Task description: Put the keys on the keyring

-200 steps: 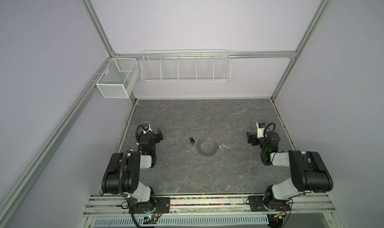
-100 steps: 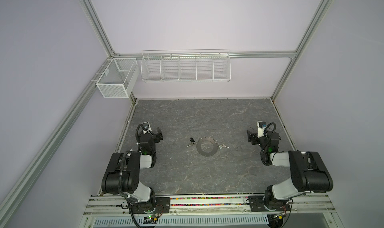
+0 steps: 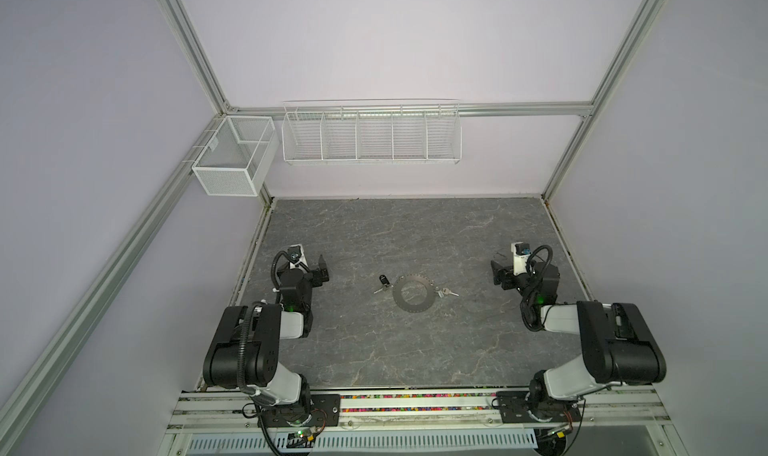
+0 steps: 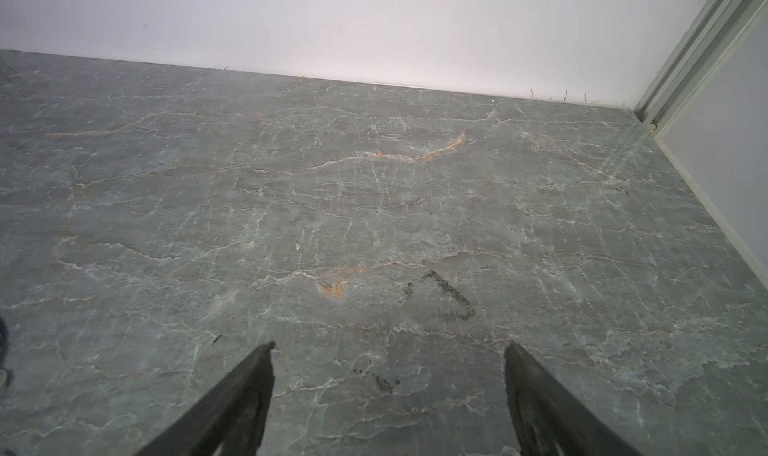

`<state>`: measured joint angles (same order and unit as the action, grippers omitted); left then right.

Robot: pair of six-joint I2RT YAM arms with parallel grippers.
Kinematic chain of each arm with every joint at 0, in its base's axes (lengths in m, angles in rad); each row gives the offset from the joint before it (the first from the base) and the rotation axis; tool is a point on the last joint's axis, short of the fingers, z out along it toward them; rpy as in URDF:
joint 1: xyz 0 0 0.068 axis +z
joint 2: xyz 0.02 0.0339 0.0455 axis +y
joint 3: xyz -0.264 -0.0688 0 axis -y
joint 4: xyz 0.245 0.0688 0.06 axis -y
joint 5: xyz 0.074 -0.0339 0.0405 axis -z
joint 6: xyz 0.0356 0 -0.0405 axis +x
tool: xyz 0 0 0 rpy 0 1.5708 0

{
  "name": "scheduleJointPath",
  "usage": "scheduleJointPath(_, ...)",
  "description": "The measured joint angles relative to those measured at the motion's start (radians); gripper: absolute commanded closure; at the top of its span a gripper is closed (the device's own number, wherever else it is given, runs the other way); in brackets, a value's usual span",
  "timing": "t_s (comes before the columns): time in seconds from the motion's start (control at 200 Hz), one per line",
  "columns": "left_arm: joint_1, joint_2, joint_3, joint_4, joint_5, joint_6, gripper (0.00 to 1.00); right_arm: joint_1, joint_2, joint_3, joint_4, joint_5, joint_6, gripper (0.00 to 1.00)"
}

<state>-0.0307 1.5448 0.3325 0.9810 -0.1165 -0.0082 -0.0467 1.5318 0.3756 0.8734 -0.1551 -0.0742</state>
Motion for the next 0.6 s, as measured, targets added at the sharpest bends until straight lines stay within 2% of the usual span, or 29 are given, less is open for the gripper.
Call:
scheduleJointPath(0.24, 0.0, 0.0, 0.01, -0.013, -0.098, -0.034, 0.02, 0.032, 0.0, 0.0, -0.01, 0.166, 0.025, 0.12)
scheduleJointPath(0.45, 0.0, 0.0, 0.01, -0.013, -0.122, -0.04, 0.02, 0.008, 0.0, 0.0, -0.001, 0.073, 0.015, 0.12)
scheduleJointPath(0.6, 0.0, 0.0, 0.01, -0.013, -0.123, -0.041, 0.02, 0.011, 0.0, 0.001, -0.009, 0.111, 0.026, 0.12)
